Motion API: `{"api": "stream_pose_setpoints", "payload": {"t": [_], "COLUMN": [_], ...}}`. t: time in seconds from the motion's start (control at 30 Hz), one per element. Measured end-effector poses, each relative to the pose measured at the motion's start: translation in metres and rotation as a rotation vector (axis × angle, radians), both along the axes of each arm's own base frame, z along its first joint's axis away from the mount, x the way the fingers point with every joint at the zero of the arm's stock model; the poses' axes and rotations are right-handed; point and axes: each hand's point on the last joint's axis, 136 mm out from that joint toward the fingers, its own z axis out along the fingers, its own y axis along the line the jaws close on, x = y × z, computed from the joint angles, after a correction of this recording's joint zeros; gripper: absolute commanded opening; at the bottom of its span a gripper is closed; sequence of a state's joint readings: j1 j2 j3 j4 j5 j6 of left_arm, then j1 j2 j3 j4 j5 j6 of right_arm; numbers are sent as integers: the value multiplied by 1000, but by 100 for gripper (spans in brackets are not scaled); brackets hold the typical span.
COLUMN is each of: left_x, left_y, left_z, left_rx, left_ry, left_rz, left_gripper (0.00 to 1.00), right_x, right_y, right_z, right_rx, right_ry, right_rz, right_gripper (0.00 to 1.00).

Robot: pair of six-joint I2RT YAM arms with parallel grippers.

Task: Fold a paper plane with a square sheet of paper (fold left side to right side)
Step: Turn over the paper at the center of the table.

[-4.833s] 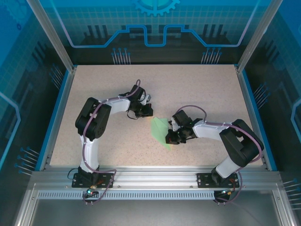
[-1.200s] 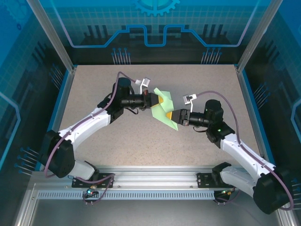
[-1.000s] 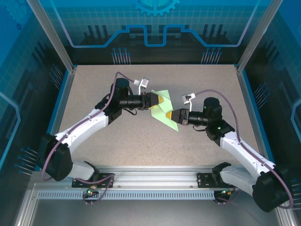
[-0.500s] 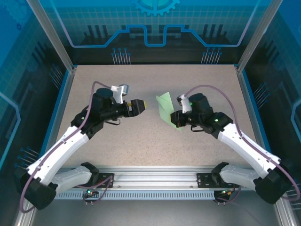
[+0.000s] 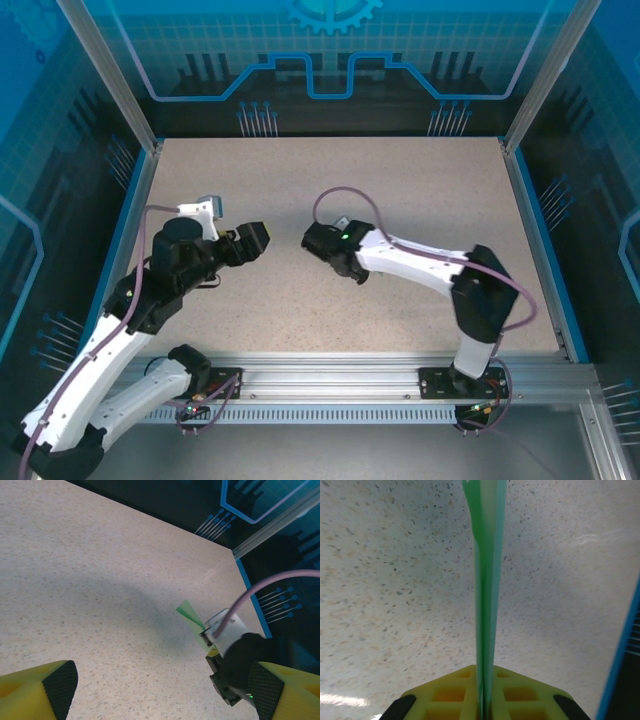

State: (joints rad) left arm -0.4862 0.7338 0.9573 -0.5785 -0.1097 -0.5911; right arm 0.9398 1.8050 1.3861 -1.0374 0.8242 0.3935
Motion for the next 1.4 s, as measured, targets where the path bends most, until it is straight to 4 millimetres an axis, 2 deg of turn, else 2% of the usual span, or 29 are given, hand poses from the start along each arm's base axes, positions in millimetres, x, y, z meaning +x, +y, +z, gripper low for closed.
{"api": "stream_pose_setpoints", "payload": {"t": [0.13, 0.33, 0.47, 0.8, 0.93, 1.13, 1.4], "left_x": [-5, -9, -9, -7, -6, -2, 9], "left_y": [9, 15, 16, 14, 13, 7, -4], "left_z": [-1, -3, -6, -9, -12, -19, -37], "left_rx": [17, 42, 48, 56, 59, 64, 65], "left_ry": [2, 2, 10, 24, 33, 62, 124], "left_rz": [27, 41, 43, 42, 38, 22, 3], "left_gripper": [93, 94, 94, 95, 95, 95, 95], "right_x": [6, 1, -8, -24, -29, -36, -54], "right_y": [13, 28, 31, 46, 52, 57, 44], "right_z": [-18, -60, -76, -92, -86, -54, -25], "right_rx": [-177, -337, -339, -238, -175, -49, 140], "right_ry": [14, 121, 208, 337, 357, 331, 308], "right_rz": [78, 181, 214, 258, 267, 282, 256], "right_gripper": [11, 13, 20, 43, 58, 81, 89]}}
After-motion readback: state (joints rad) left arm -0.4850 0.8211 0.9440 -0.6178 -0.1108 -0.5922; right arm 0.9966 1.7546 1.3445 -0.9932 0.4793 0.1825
